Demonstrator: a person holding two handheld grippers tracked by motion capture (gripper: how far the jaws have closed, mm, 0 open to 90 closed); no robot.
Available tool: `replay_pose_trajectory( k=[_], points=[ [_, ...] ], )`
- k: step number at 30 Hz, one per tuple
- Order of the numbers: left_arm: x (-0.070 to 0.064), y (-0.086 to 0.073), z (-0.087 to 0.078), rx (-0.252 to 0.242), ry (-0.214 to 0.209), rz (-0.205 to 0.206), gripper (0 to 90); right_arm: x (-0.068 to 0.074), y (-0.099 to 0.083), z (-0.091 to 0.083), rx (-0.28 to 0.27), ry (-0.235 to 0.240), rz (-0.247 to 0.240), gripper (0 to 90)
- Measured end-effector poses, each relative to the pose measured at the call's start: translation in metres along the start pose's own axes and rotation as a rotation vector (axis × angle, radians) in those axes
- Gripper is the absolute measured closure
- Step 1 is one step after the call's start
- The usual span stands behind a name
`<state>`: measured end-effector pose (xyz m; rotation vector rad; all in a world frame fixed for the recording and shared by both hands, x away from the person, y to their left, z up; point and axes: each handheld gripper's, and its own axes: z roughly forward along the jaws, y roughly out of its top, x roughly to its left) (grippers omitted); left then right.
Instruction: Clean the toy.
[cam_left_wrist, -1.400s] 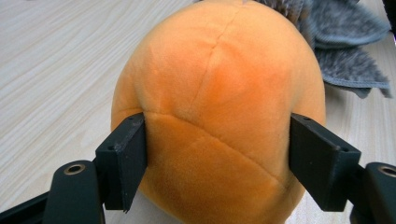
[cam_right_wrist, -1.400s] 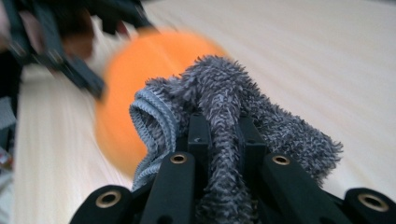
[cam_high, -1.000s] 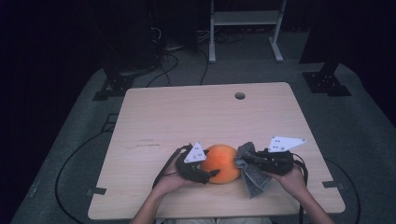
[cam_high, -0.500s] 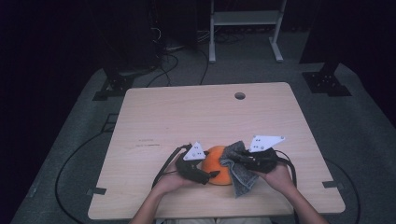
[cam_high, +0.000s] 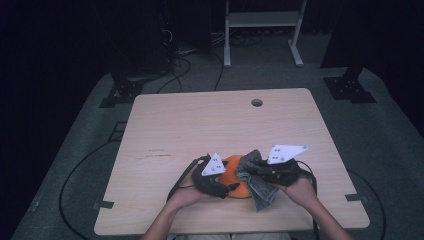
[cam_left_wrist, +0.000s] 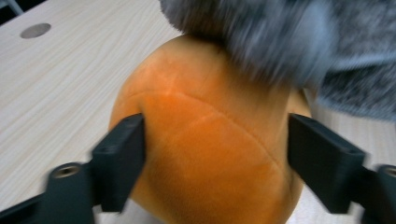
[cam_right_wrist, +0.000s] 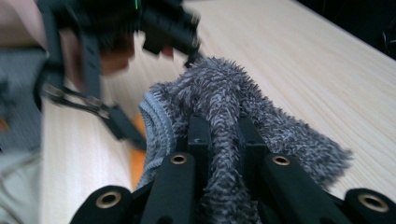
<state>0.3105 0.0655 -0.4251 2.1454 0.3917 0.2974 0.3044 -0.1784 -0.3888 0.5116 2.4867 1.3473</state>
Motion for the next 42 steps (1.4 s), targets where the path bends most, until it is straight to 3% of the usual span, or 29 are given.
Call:
replay_pose_trajectory(
  k=[1,2,3,4,6,8,9,10,12,13,18,19,22,23,24,25,27,28,29,30,31,32,33,34,35,37,39,42],
  points=[
    [0.006,-0.004,-0.001,0.012,-0.01,-0.051,11.1,-0.001,-0.001,0.007,0.024,0.0,-0.008,79.3],
    [0.006,-0.004,-0.001,0.012,-0.01,-0.051,9.6,-0.001,-0.001,0.007,0.024,0.0,-0.008,79.3],
    [0.013,-0.009,-0.001,0.031,-0.024,-0.109,7.7,-0.003,-0.005,0.008,0.01,0.006,0.011,79.2],
    [0.013,-0.009,-0.001,0.031,-0.024,-0.109,5.8,-0.003,-0.007,0.007,0.007,0.004,0.013,79.2],
    [0.018,-0.014,0.001,0.052,-0.071,-0.165,5.4,-0.004,-0.009,0.006,0.005,0.006,0.018,79.3],
    [0.019,-0.016,0.006,0.087,-0.089,-0.167,6.6,-0.006,-0.013,0.004,0.003,0.009,0.029,79.3],
    [0.018,-0.016,0.007,0.084,-0.094,-0.167,14.6,-0.008,-0.016,0.002,0.01,0.004,0.03,79.2],
    [0.017,-0.015,0.006,0.071,-0.087,-0.154,14.6,-0.008,-0.016,0.002,0.01,0.004,0.03,79.2],
    [0.016,-0.013,0.004,0.042,-0.079,-0.15,27.0,-0.014,-0.026,-0.004,-0.001,-0.017,0.055,79.2],
    [0.014,-0.012,0.003,0.033,-0.07,-0.144,29.2,-0.016,-0.031,-0.007,0.003,-0.025,0.067,79.2],
    [0.011,-0.006,0.0,-0.005,-0.052,-0.139,35.3,-0.025,-0.047,-0.022,0.017,-0.064,0.121,79.2],
    [0.01,-0.003,0.0,-0.006,-0.047,-0.124,35.3,-0.024,-0.047,-0.027,-0.007,-0.056,0.14,79.3],
    [0.003,0.006,0.0,-0.004,-0.032,-0.081,36.0,-0.01,-0.026,-0.036,-0.067,-0.038,0.078,79.3],
    [-0.002,0.01,0.0,0.0,-0.024,-0.038,36.2,-0.003,-0.006,-0.034,-0.077,-0.024,0.026,79.3],
    [-0.002,0.01,0.0,0.0,-0.024,-0.038,36.2,-0.003,-0.006,-0.034,-0.077,-0.024,0.026,79.3],
    [-0.006,0.012,-0.001,0.001,-0.018,-0.014,36.1,0.0,0.007,-0.024,-0.042,-0.029,-0.024,79.3],
    [-0.007,0.012,-0.001,-0.001,-0.02,-0.009,35.2,0.0,0.01,-0.018,-0.017,-0.028,-0.037,79.4],
    [-0.006,0.01,0.0,0.007,-0.019,-0.011,32.0,-0.001,0.009,-0.013,0.01,-0.028,-0.047,79.4],
    [0.001,0.004,0.002,0.003,-0.03,-0.079,19.2,-0.004,0.004,-0.007,0.015,-0.02,-0.026,79.4],
    [0.001,0.004,0.002,0.003,-0.03,-0.079,15.7,-0.004,0.004,-0.007,0.015,-0.02,-0.026,79.4],
    [0.007,-0.001,0.004,0.01,-0.044,-0.145,10.7,-0.006,-0.002,-0.005,0.012,-0.028,-0.009,79.4],
    [0.007,-0.001,0.004,0.01,-0.044,-0.145,8.6,-0.006,-0.002,-0.005,0.012,-0.028,-0.009,79.4],
    [0.01,-0.003,0.004,0.016,-0.058,-0.171,8.6,-0.007,-0.004,-0.006,0.002,-0.027,0.002,79.4],
    [0.012,-0.005,0.005,0.015,-0.082,-0.187,10.1,-0.009,-0.006,-0.007,-0.006,-0.028,0.011,79.4],
    [0.011,-0.005,0.006,-0.007,-0.104,-0.173,24.2,-0.01,-0.008,-0.009,-0.003,-0.037,0.016,79.3],
    [0.009,-0.004,0.006,-0.018,-0.096,-0.168,27.7,-0.011,-0.008,-0.01,0.0,-0.04,0.016,79.3],
    [0.005,0.0,0.005,-0.061,-0.072,-0.149,38.3,-0.015,-0.01,-0.017,0.009,-0.072,0.009,79.3],
    [0.003,0.004,0.004,-0.067,-0.069,-0.139,39.7,-0.013,-0.009,-0.026,0.018,-0.107,-0.005,79.3]
  ],
)
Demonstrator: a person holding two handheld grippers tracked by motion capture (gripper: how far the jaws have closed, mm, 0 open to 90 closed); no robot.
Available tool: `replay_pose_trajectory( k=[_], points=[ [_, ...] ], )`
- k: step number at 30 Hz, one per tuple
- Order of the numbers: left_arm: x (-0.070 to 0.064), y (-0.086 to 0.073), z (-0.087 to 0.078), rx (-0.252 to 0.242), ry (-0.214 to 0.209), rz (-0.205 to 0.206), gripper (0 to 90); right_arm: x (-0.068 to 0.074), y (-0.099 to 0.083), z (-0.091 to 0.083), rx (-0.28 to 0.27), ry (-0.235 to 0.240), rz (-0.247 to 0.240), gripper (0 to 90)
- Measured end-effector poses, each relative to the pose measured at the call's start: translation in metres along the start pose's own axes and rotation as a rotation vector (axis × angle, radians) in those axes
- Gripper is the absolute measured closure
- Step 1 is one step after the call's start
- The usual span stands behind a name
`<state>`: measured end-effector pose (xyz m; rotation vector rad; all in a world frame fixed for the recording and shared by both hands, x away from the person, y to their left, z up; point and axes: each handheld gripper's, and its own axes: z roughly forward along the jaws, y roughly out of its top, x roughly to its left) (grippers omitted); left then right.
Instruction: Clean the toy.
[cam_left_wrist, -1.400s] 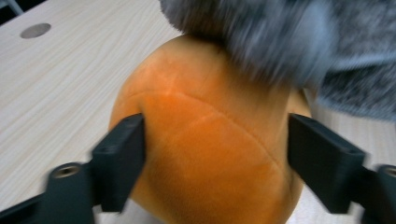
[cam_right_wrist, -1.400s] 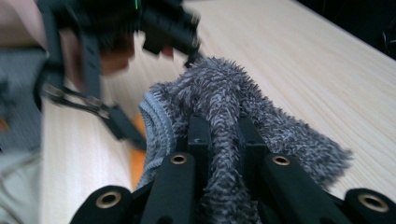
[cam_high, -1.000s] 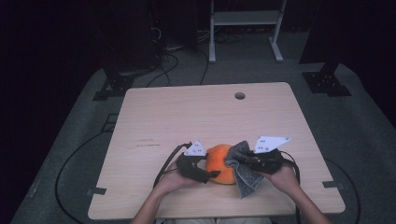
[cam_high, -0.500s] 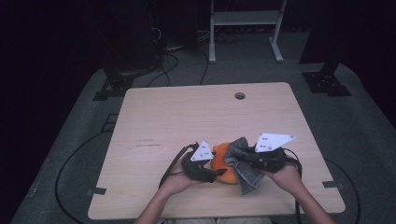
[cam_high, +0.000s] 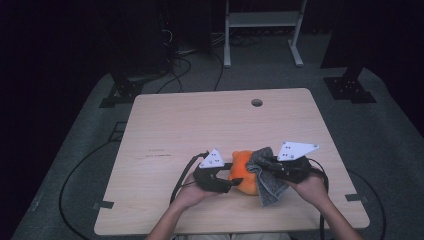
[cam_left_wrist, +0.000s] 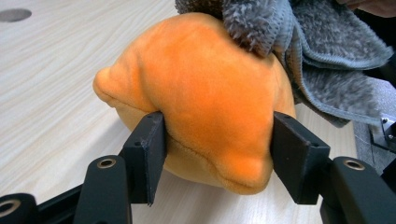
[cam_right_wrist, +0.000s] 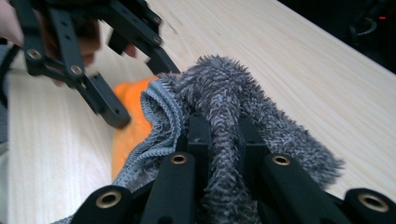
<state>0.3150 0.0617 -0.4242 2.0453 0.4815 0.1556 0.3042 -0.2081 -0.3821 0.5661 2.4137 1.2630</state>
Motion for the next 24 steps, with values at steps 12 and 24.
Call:
replay_pose_trajectory(
  k=[12,24],
  points=[
    [-0.018,0.001,0.004,0.084,0.068,0.153,39.2,0.014,0.024,0.012,0.046,0.035,-0.104,79.6],
    [-0.013,0.002,0.001,0.004,0.044,0.114,28.8,-0.006,0.007,0.01,0.026,0.005,0.008,79.6]
  ],
)
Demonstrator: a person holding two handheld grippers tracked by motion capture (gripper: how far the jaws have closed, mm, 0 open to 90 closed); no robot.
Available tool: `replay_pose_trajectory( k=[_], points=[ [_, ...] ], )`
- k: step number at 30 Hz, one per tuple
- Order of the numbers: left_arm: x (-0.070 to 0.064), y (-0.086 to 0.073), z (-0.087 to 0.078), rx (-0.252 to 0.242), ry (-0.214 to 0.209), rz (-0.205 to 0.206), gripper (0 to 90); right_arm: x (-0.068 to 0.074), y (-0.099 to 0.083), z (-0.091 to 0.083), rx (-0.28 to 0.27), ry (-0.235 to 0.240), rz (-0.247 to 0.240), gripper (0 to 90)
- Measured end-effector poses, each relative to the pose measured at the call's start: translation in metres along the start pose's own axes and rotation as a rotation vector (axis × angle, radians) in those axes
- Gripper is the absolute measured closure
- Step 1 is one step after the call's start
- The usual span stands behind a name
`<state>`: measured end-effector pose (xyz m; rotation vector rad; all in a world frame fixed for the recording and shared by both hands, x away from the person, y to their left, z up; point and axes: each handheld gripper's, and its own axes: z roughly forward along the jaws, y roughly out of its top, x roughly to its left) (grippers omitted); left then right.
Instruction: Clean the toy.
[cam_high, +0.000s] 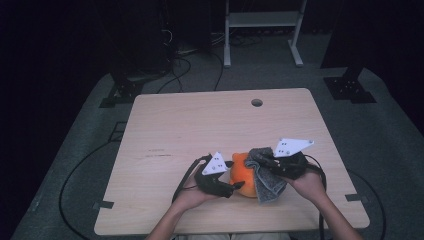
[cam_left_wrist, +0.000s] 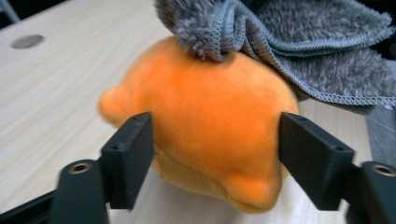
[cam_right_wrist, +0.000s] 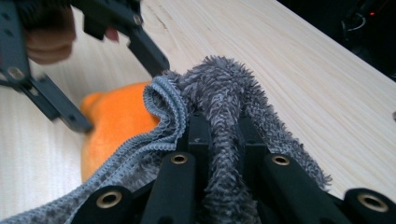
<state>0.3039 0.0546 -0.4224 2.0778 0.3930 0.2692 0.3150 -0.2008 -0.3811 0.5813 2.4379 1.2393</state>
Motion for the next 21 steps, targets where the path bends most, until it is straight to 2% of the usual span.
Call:
replay_pose_trajectory(
  k=[4,5,6,7,8,9,10,11,12,14,15,16,17,18,19,20,21],
  points=[
    [0.001,-0.003,0.003,0.004,-0.016,-0.024,32.0,0.024,0.012,0.0,-0.02,0.088,-0.057,79.7],
    [0.0,-0.004,0.003,0.01,-0.014,-0.026,32.0,0.024,0.012,0.0,-0.02,0.088,-0.057,79.7],
    [0.0,-0.005,0.003,0.021,-0.006,-0.016,32.4,0.029,0.014,0.002,-0.017,0.115,-0.078,79.7],
    [0.0,-0.007,0.002,0.046,0.001,-0.006,33.1,0.034,0.016,0.006,0.006,0.111,-0.112,79.6],
    [0.0,-0.007,0.002,0.046,0.001,-0.006,33.4,0.034,0.016,0.006,0.006,0.111,-0.112,79.6],
    [0.002,-0.011,0.0,0.07,-0.001,-0.003,33.6,0.027,0.012,0.006,0.017,0.079,-0.092,79.6],
    [0.002,-0.011,0.0,0.07,-0.001,-0.003,33.6,0.027,0.012,0.006,0.017,0.079,-0.092,79.6],
    [0.004,-0.016,-0.002,0.086,-0.007,-0.003,33.6,0.014,0.004,0.004,0.022,0.025,-0.035,79.5],
    [0.004,-0.016,-0.002,0.086,-0.007,-0.003,33.1,0.014,0.004,0.004,0.022,0.025,-0.035,79.5],
    [0.006,-0.017,-0.005,0.066,-0.024,-0.015,31.7,0.005,-0.006,0.004,0.038,-0.015,0.004,79.5],
    [0.007,-0.015,-0.006,0.05,-0.021,-0.021,23.6,0.005,-0.012,0.004,0.021,-0.018,0.023,79.5],
    [0.007,-0.012,-0.008,0.029,-0.012,-0.021,23.6,0.005,-0.012,0.004,0.021,-0.018,0.023,79.5],
    [0.005,-0.007,-0.01,-0.046,0.002,-0.013,19.2,0.009,-0.012,0.004,-0.009,0.007,0.032,79.5],
    [0.005,-0.007,-0.01,-0.046,0.002,-0.013,19.6,0.009,-0.012,0.004,-0.009,0.007,0.032,79.5],
    [0.001,-0.005,-0.004,0.01,0.011,0.025,20.0,0.017,-0.009,0.007,-0.034,0.041,0.019,79.4],
    [0.001,-0.005,-0.004,0.01,0.011,0.025,19.7,0.017,-0.009,0.007,-0.034,0.041,0.019,79.4],
    [0.001,-0.009,-0.002,0.026,0.013,0.029,19.9,0.025,-0.007,0.01,-0.033,0.039,-0.01,79.3]
  ],
)
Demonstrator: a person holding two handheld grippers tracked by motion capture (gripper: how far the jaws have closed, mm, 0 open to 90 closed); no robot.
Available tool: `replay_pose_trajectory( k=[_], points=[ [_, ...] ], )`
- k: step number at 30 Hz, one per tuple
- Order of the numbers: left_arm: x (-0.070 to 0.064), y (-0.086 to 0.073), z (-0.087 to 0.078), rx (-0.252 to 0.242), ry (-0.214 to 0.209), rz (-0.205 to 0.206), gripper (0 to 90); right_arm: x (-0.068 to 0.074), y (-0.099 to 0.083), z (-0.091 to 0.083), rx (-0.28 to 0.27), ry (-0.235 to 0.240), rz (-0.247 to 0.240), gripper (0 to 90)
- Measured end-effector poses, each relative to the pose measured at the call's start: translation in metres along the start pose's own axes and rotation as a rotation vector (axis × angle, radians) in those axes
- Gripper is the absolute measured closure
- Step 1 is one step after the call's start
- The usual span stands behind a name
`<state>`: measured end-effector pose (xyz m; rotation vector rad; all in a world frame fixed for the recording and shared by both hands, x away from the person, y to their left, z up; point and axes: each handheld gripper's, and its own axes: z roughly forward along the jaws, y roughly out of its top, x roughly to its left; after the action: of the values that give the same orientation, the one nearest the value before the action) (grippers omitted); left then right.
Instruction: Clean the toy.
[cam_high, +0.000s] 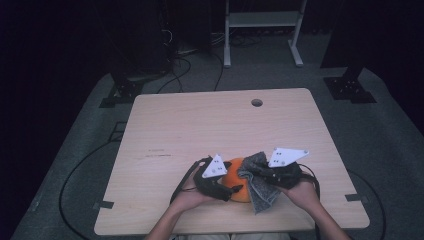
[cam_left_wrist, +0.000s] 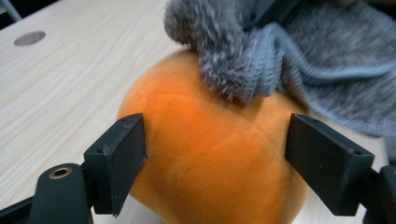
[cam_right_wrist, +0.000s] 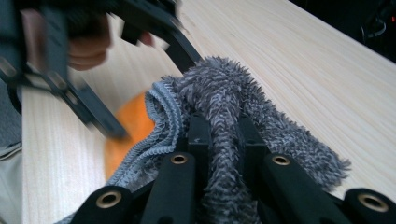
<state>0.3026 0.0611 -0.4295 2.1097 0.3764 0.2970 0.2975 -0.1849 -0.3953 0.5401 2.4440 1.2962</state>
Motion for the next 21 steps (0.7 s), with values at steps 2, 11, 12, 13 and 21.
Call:
replay_pose_trajectory(
  k=[2,11,12,13,21],
  points=[
    [0.003,-0.003,-0.001,0.009,-0.016,-0.028,20.5,0.0,-0.001,0.001,-0.003,0.002,-0.003,79.3],
    [0.012,-0.008,-0.007,0.003,0.011,-0.072,15.6,-0.024,-0.044,-0.006,-0.031,-0.018,0.191,79.2],
    [0.011,-0.005,-0.006,-0.003,0.03,-0.073,11.9,-0.023,-0.044,-0.006,-0.04,-0.027,0.189,79.2],
    [0.011,-0.003,-0.006,-0.008,0.03,-0.08,11.5,-0.021,-0.042,-0.007,-0.053,-0.028,0.184,79.2],
    [0.015,-0.015,-0.006,0.049,0.011,-0.087,26.0,0.0,-0.027,-0.002,-0.126,0.038,0.11,79.1]
  ],
)
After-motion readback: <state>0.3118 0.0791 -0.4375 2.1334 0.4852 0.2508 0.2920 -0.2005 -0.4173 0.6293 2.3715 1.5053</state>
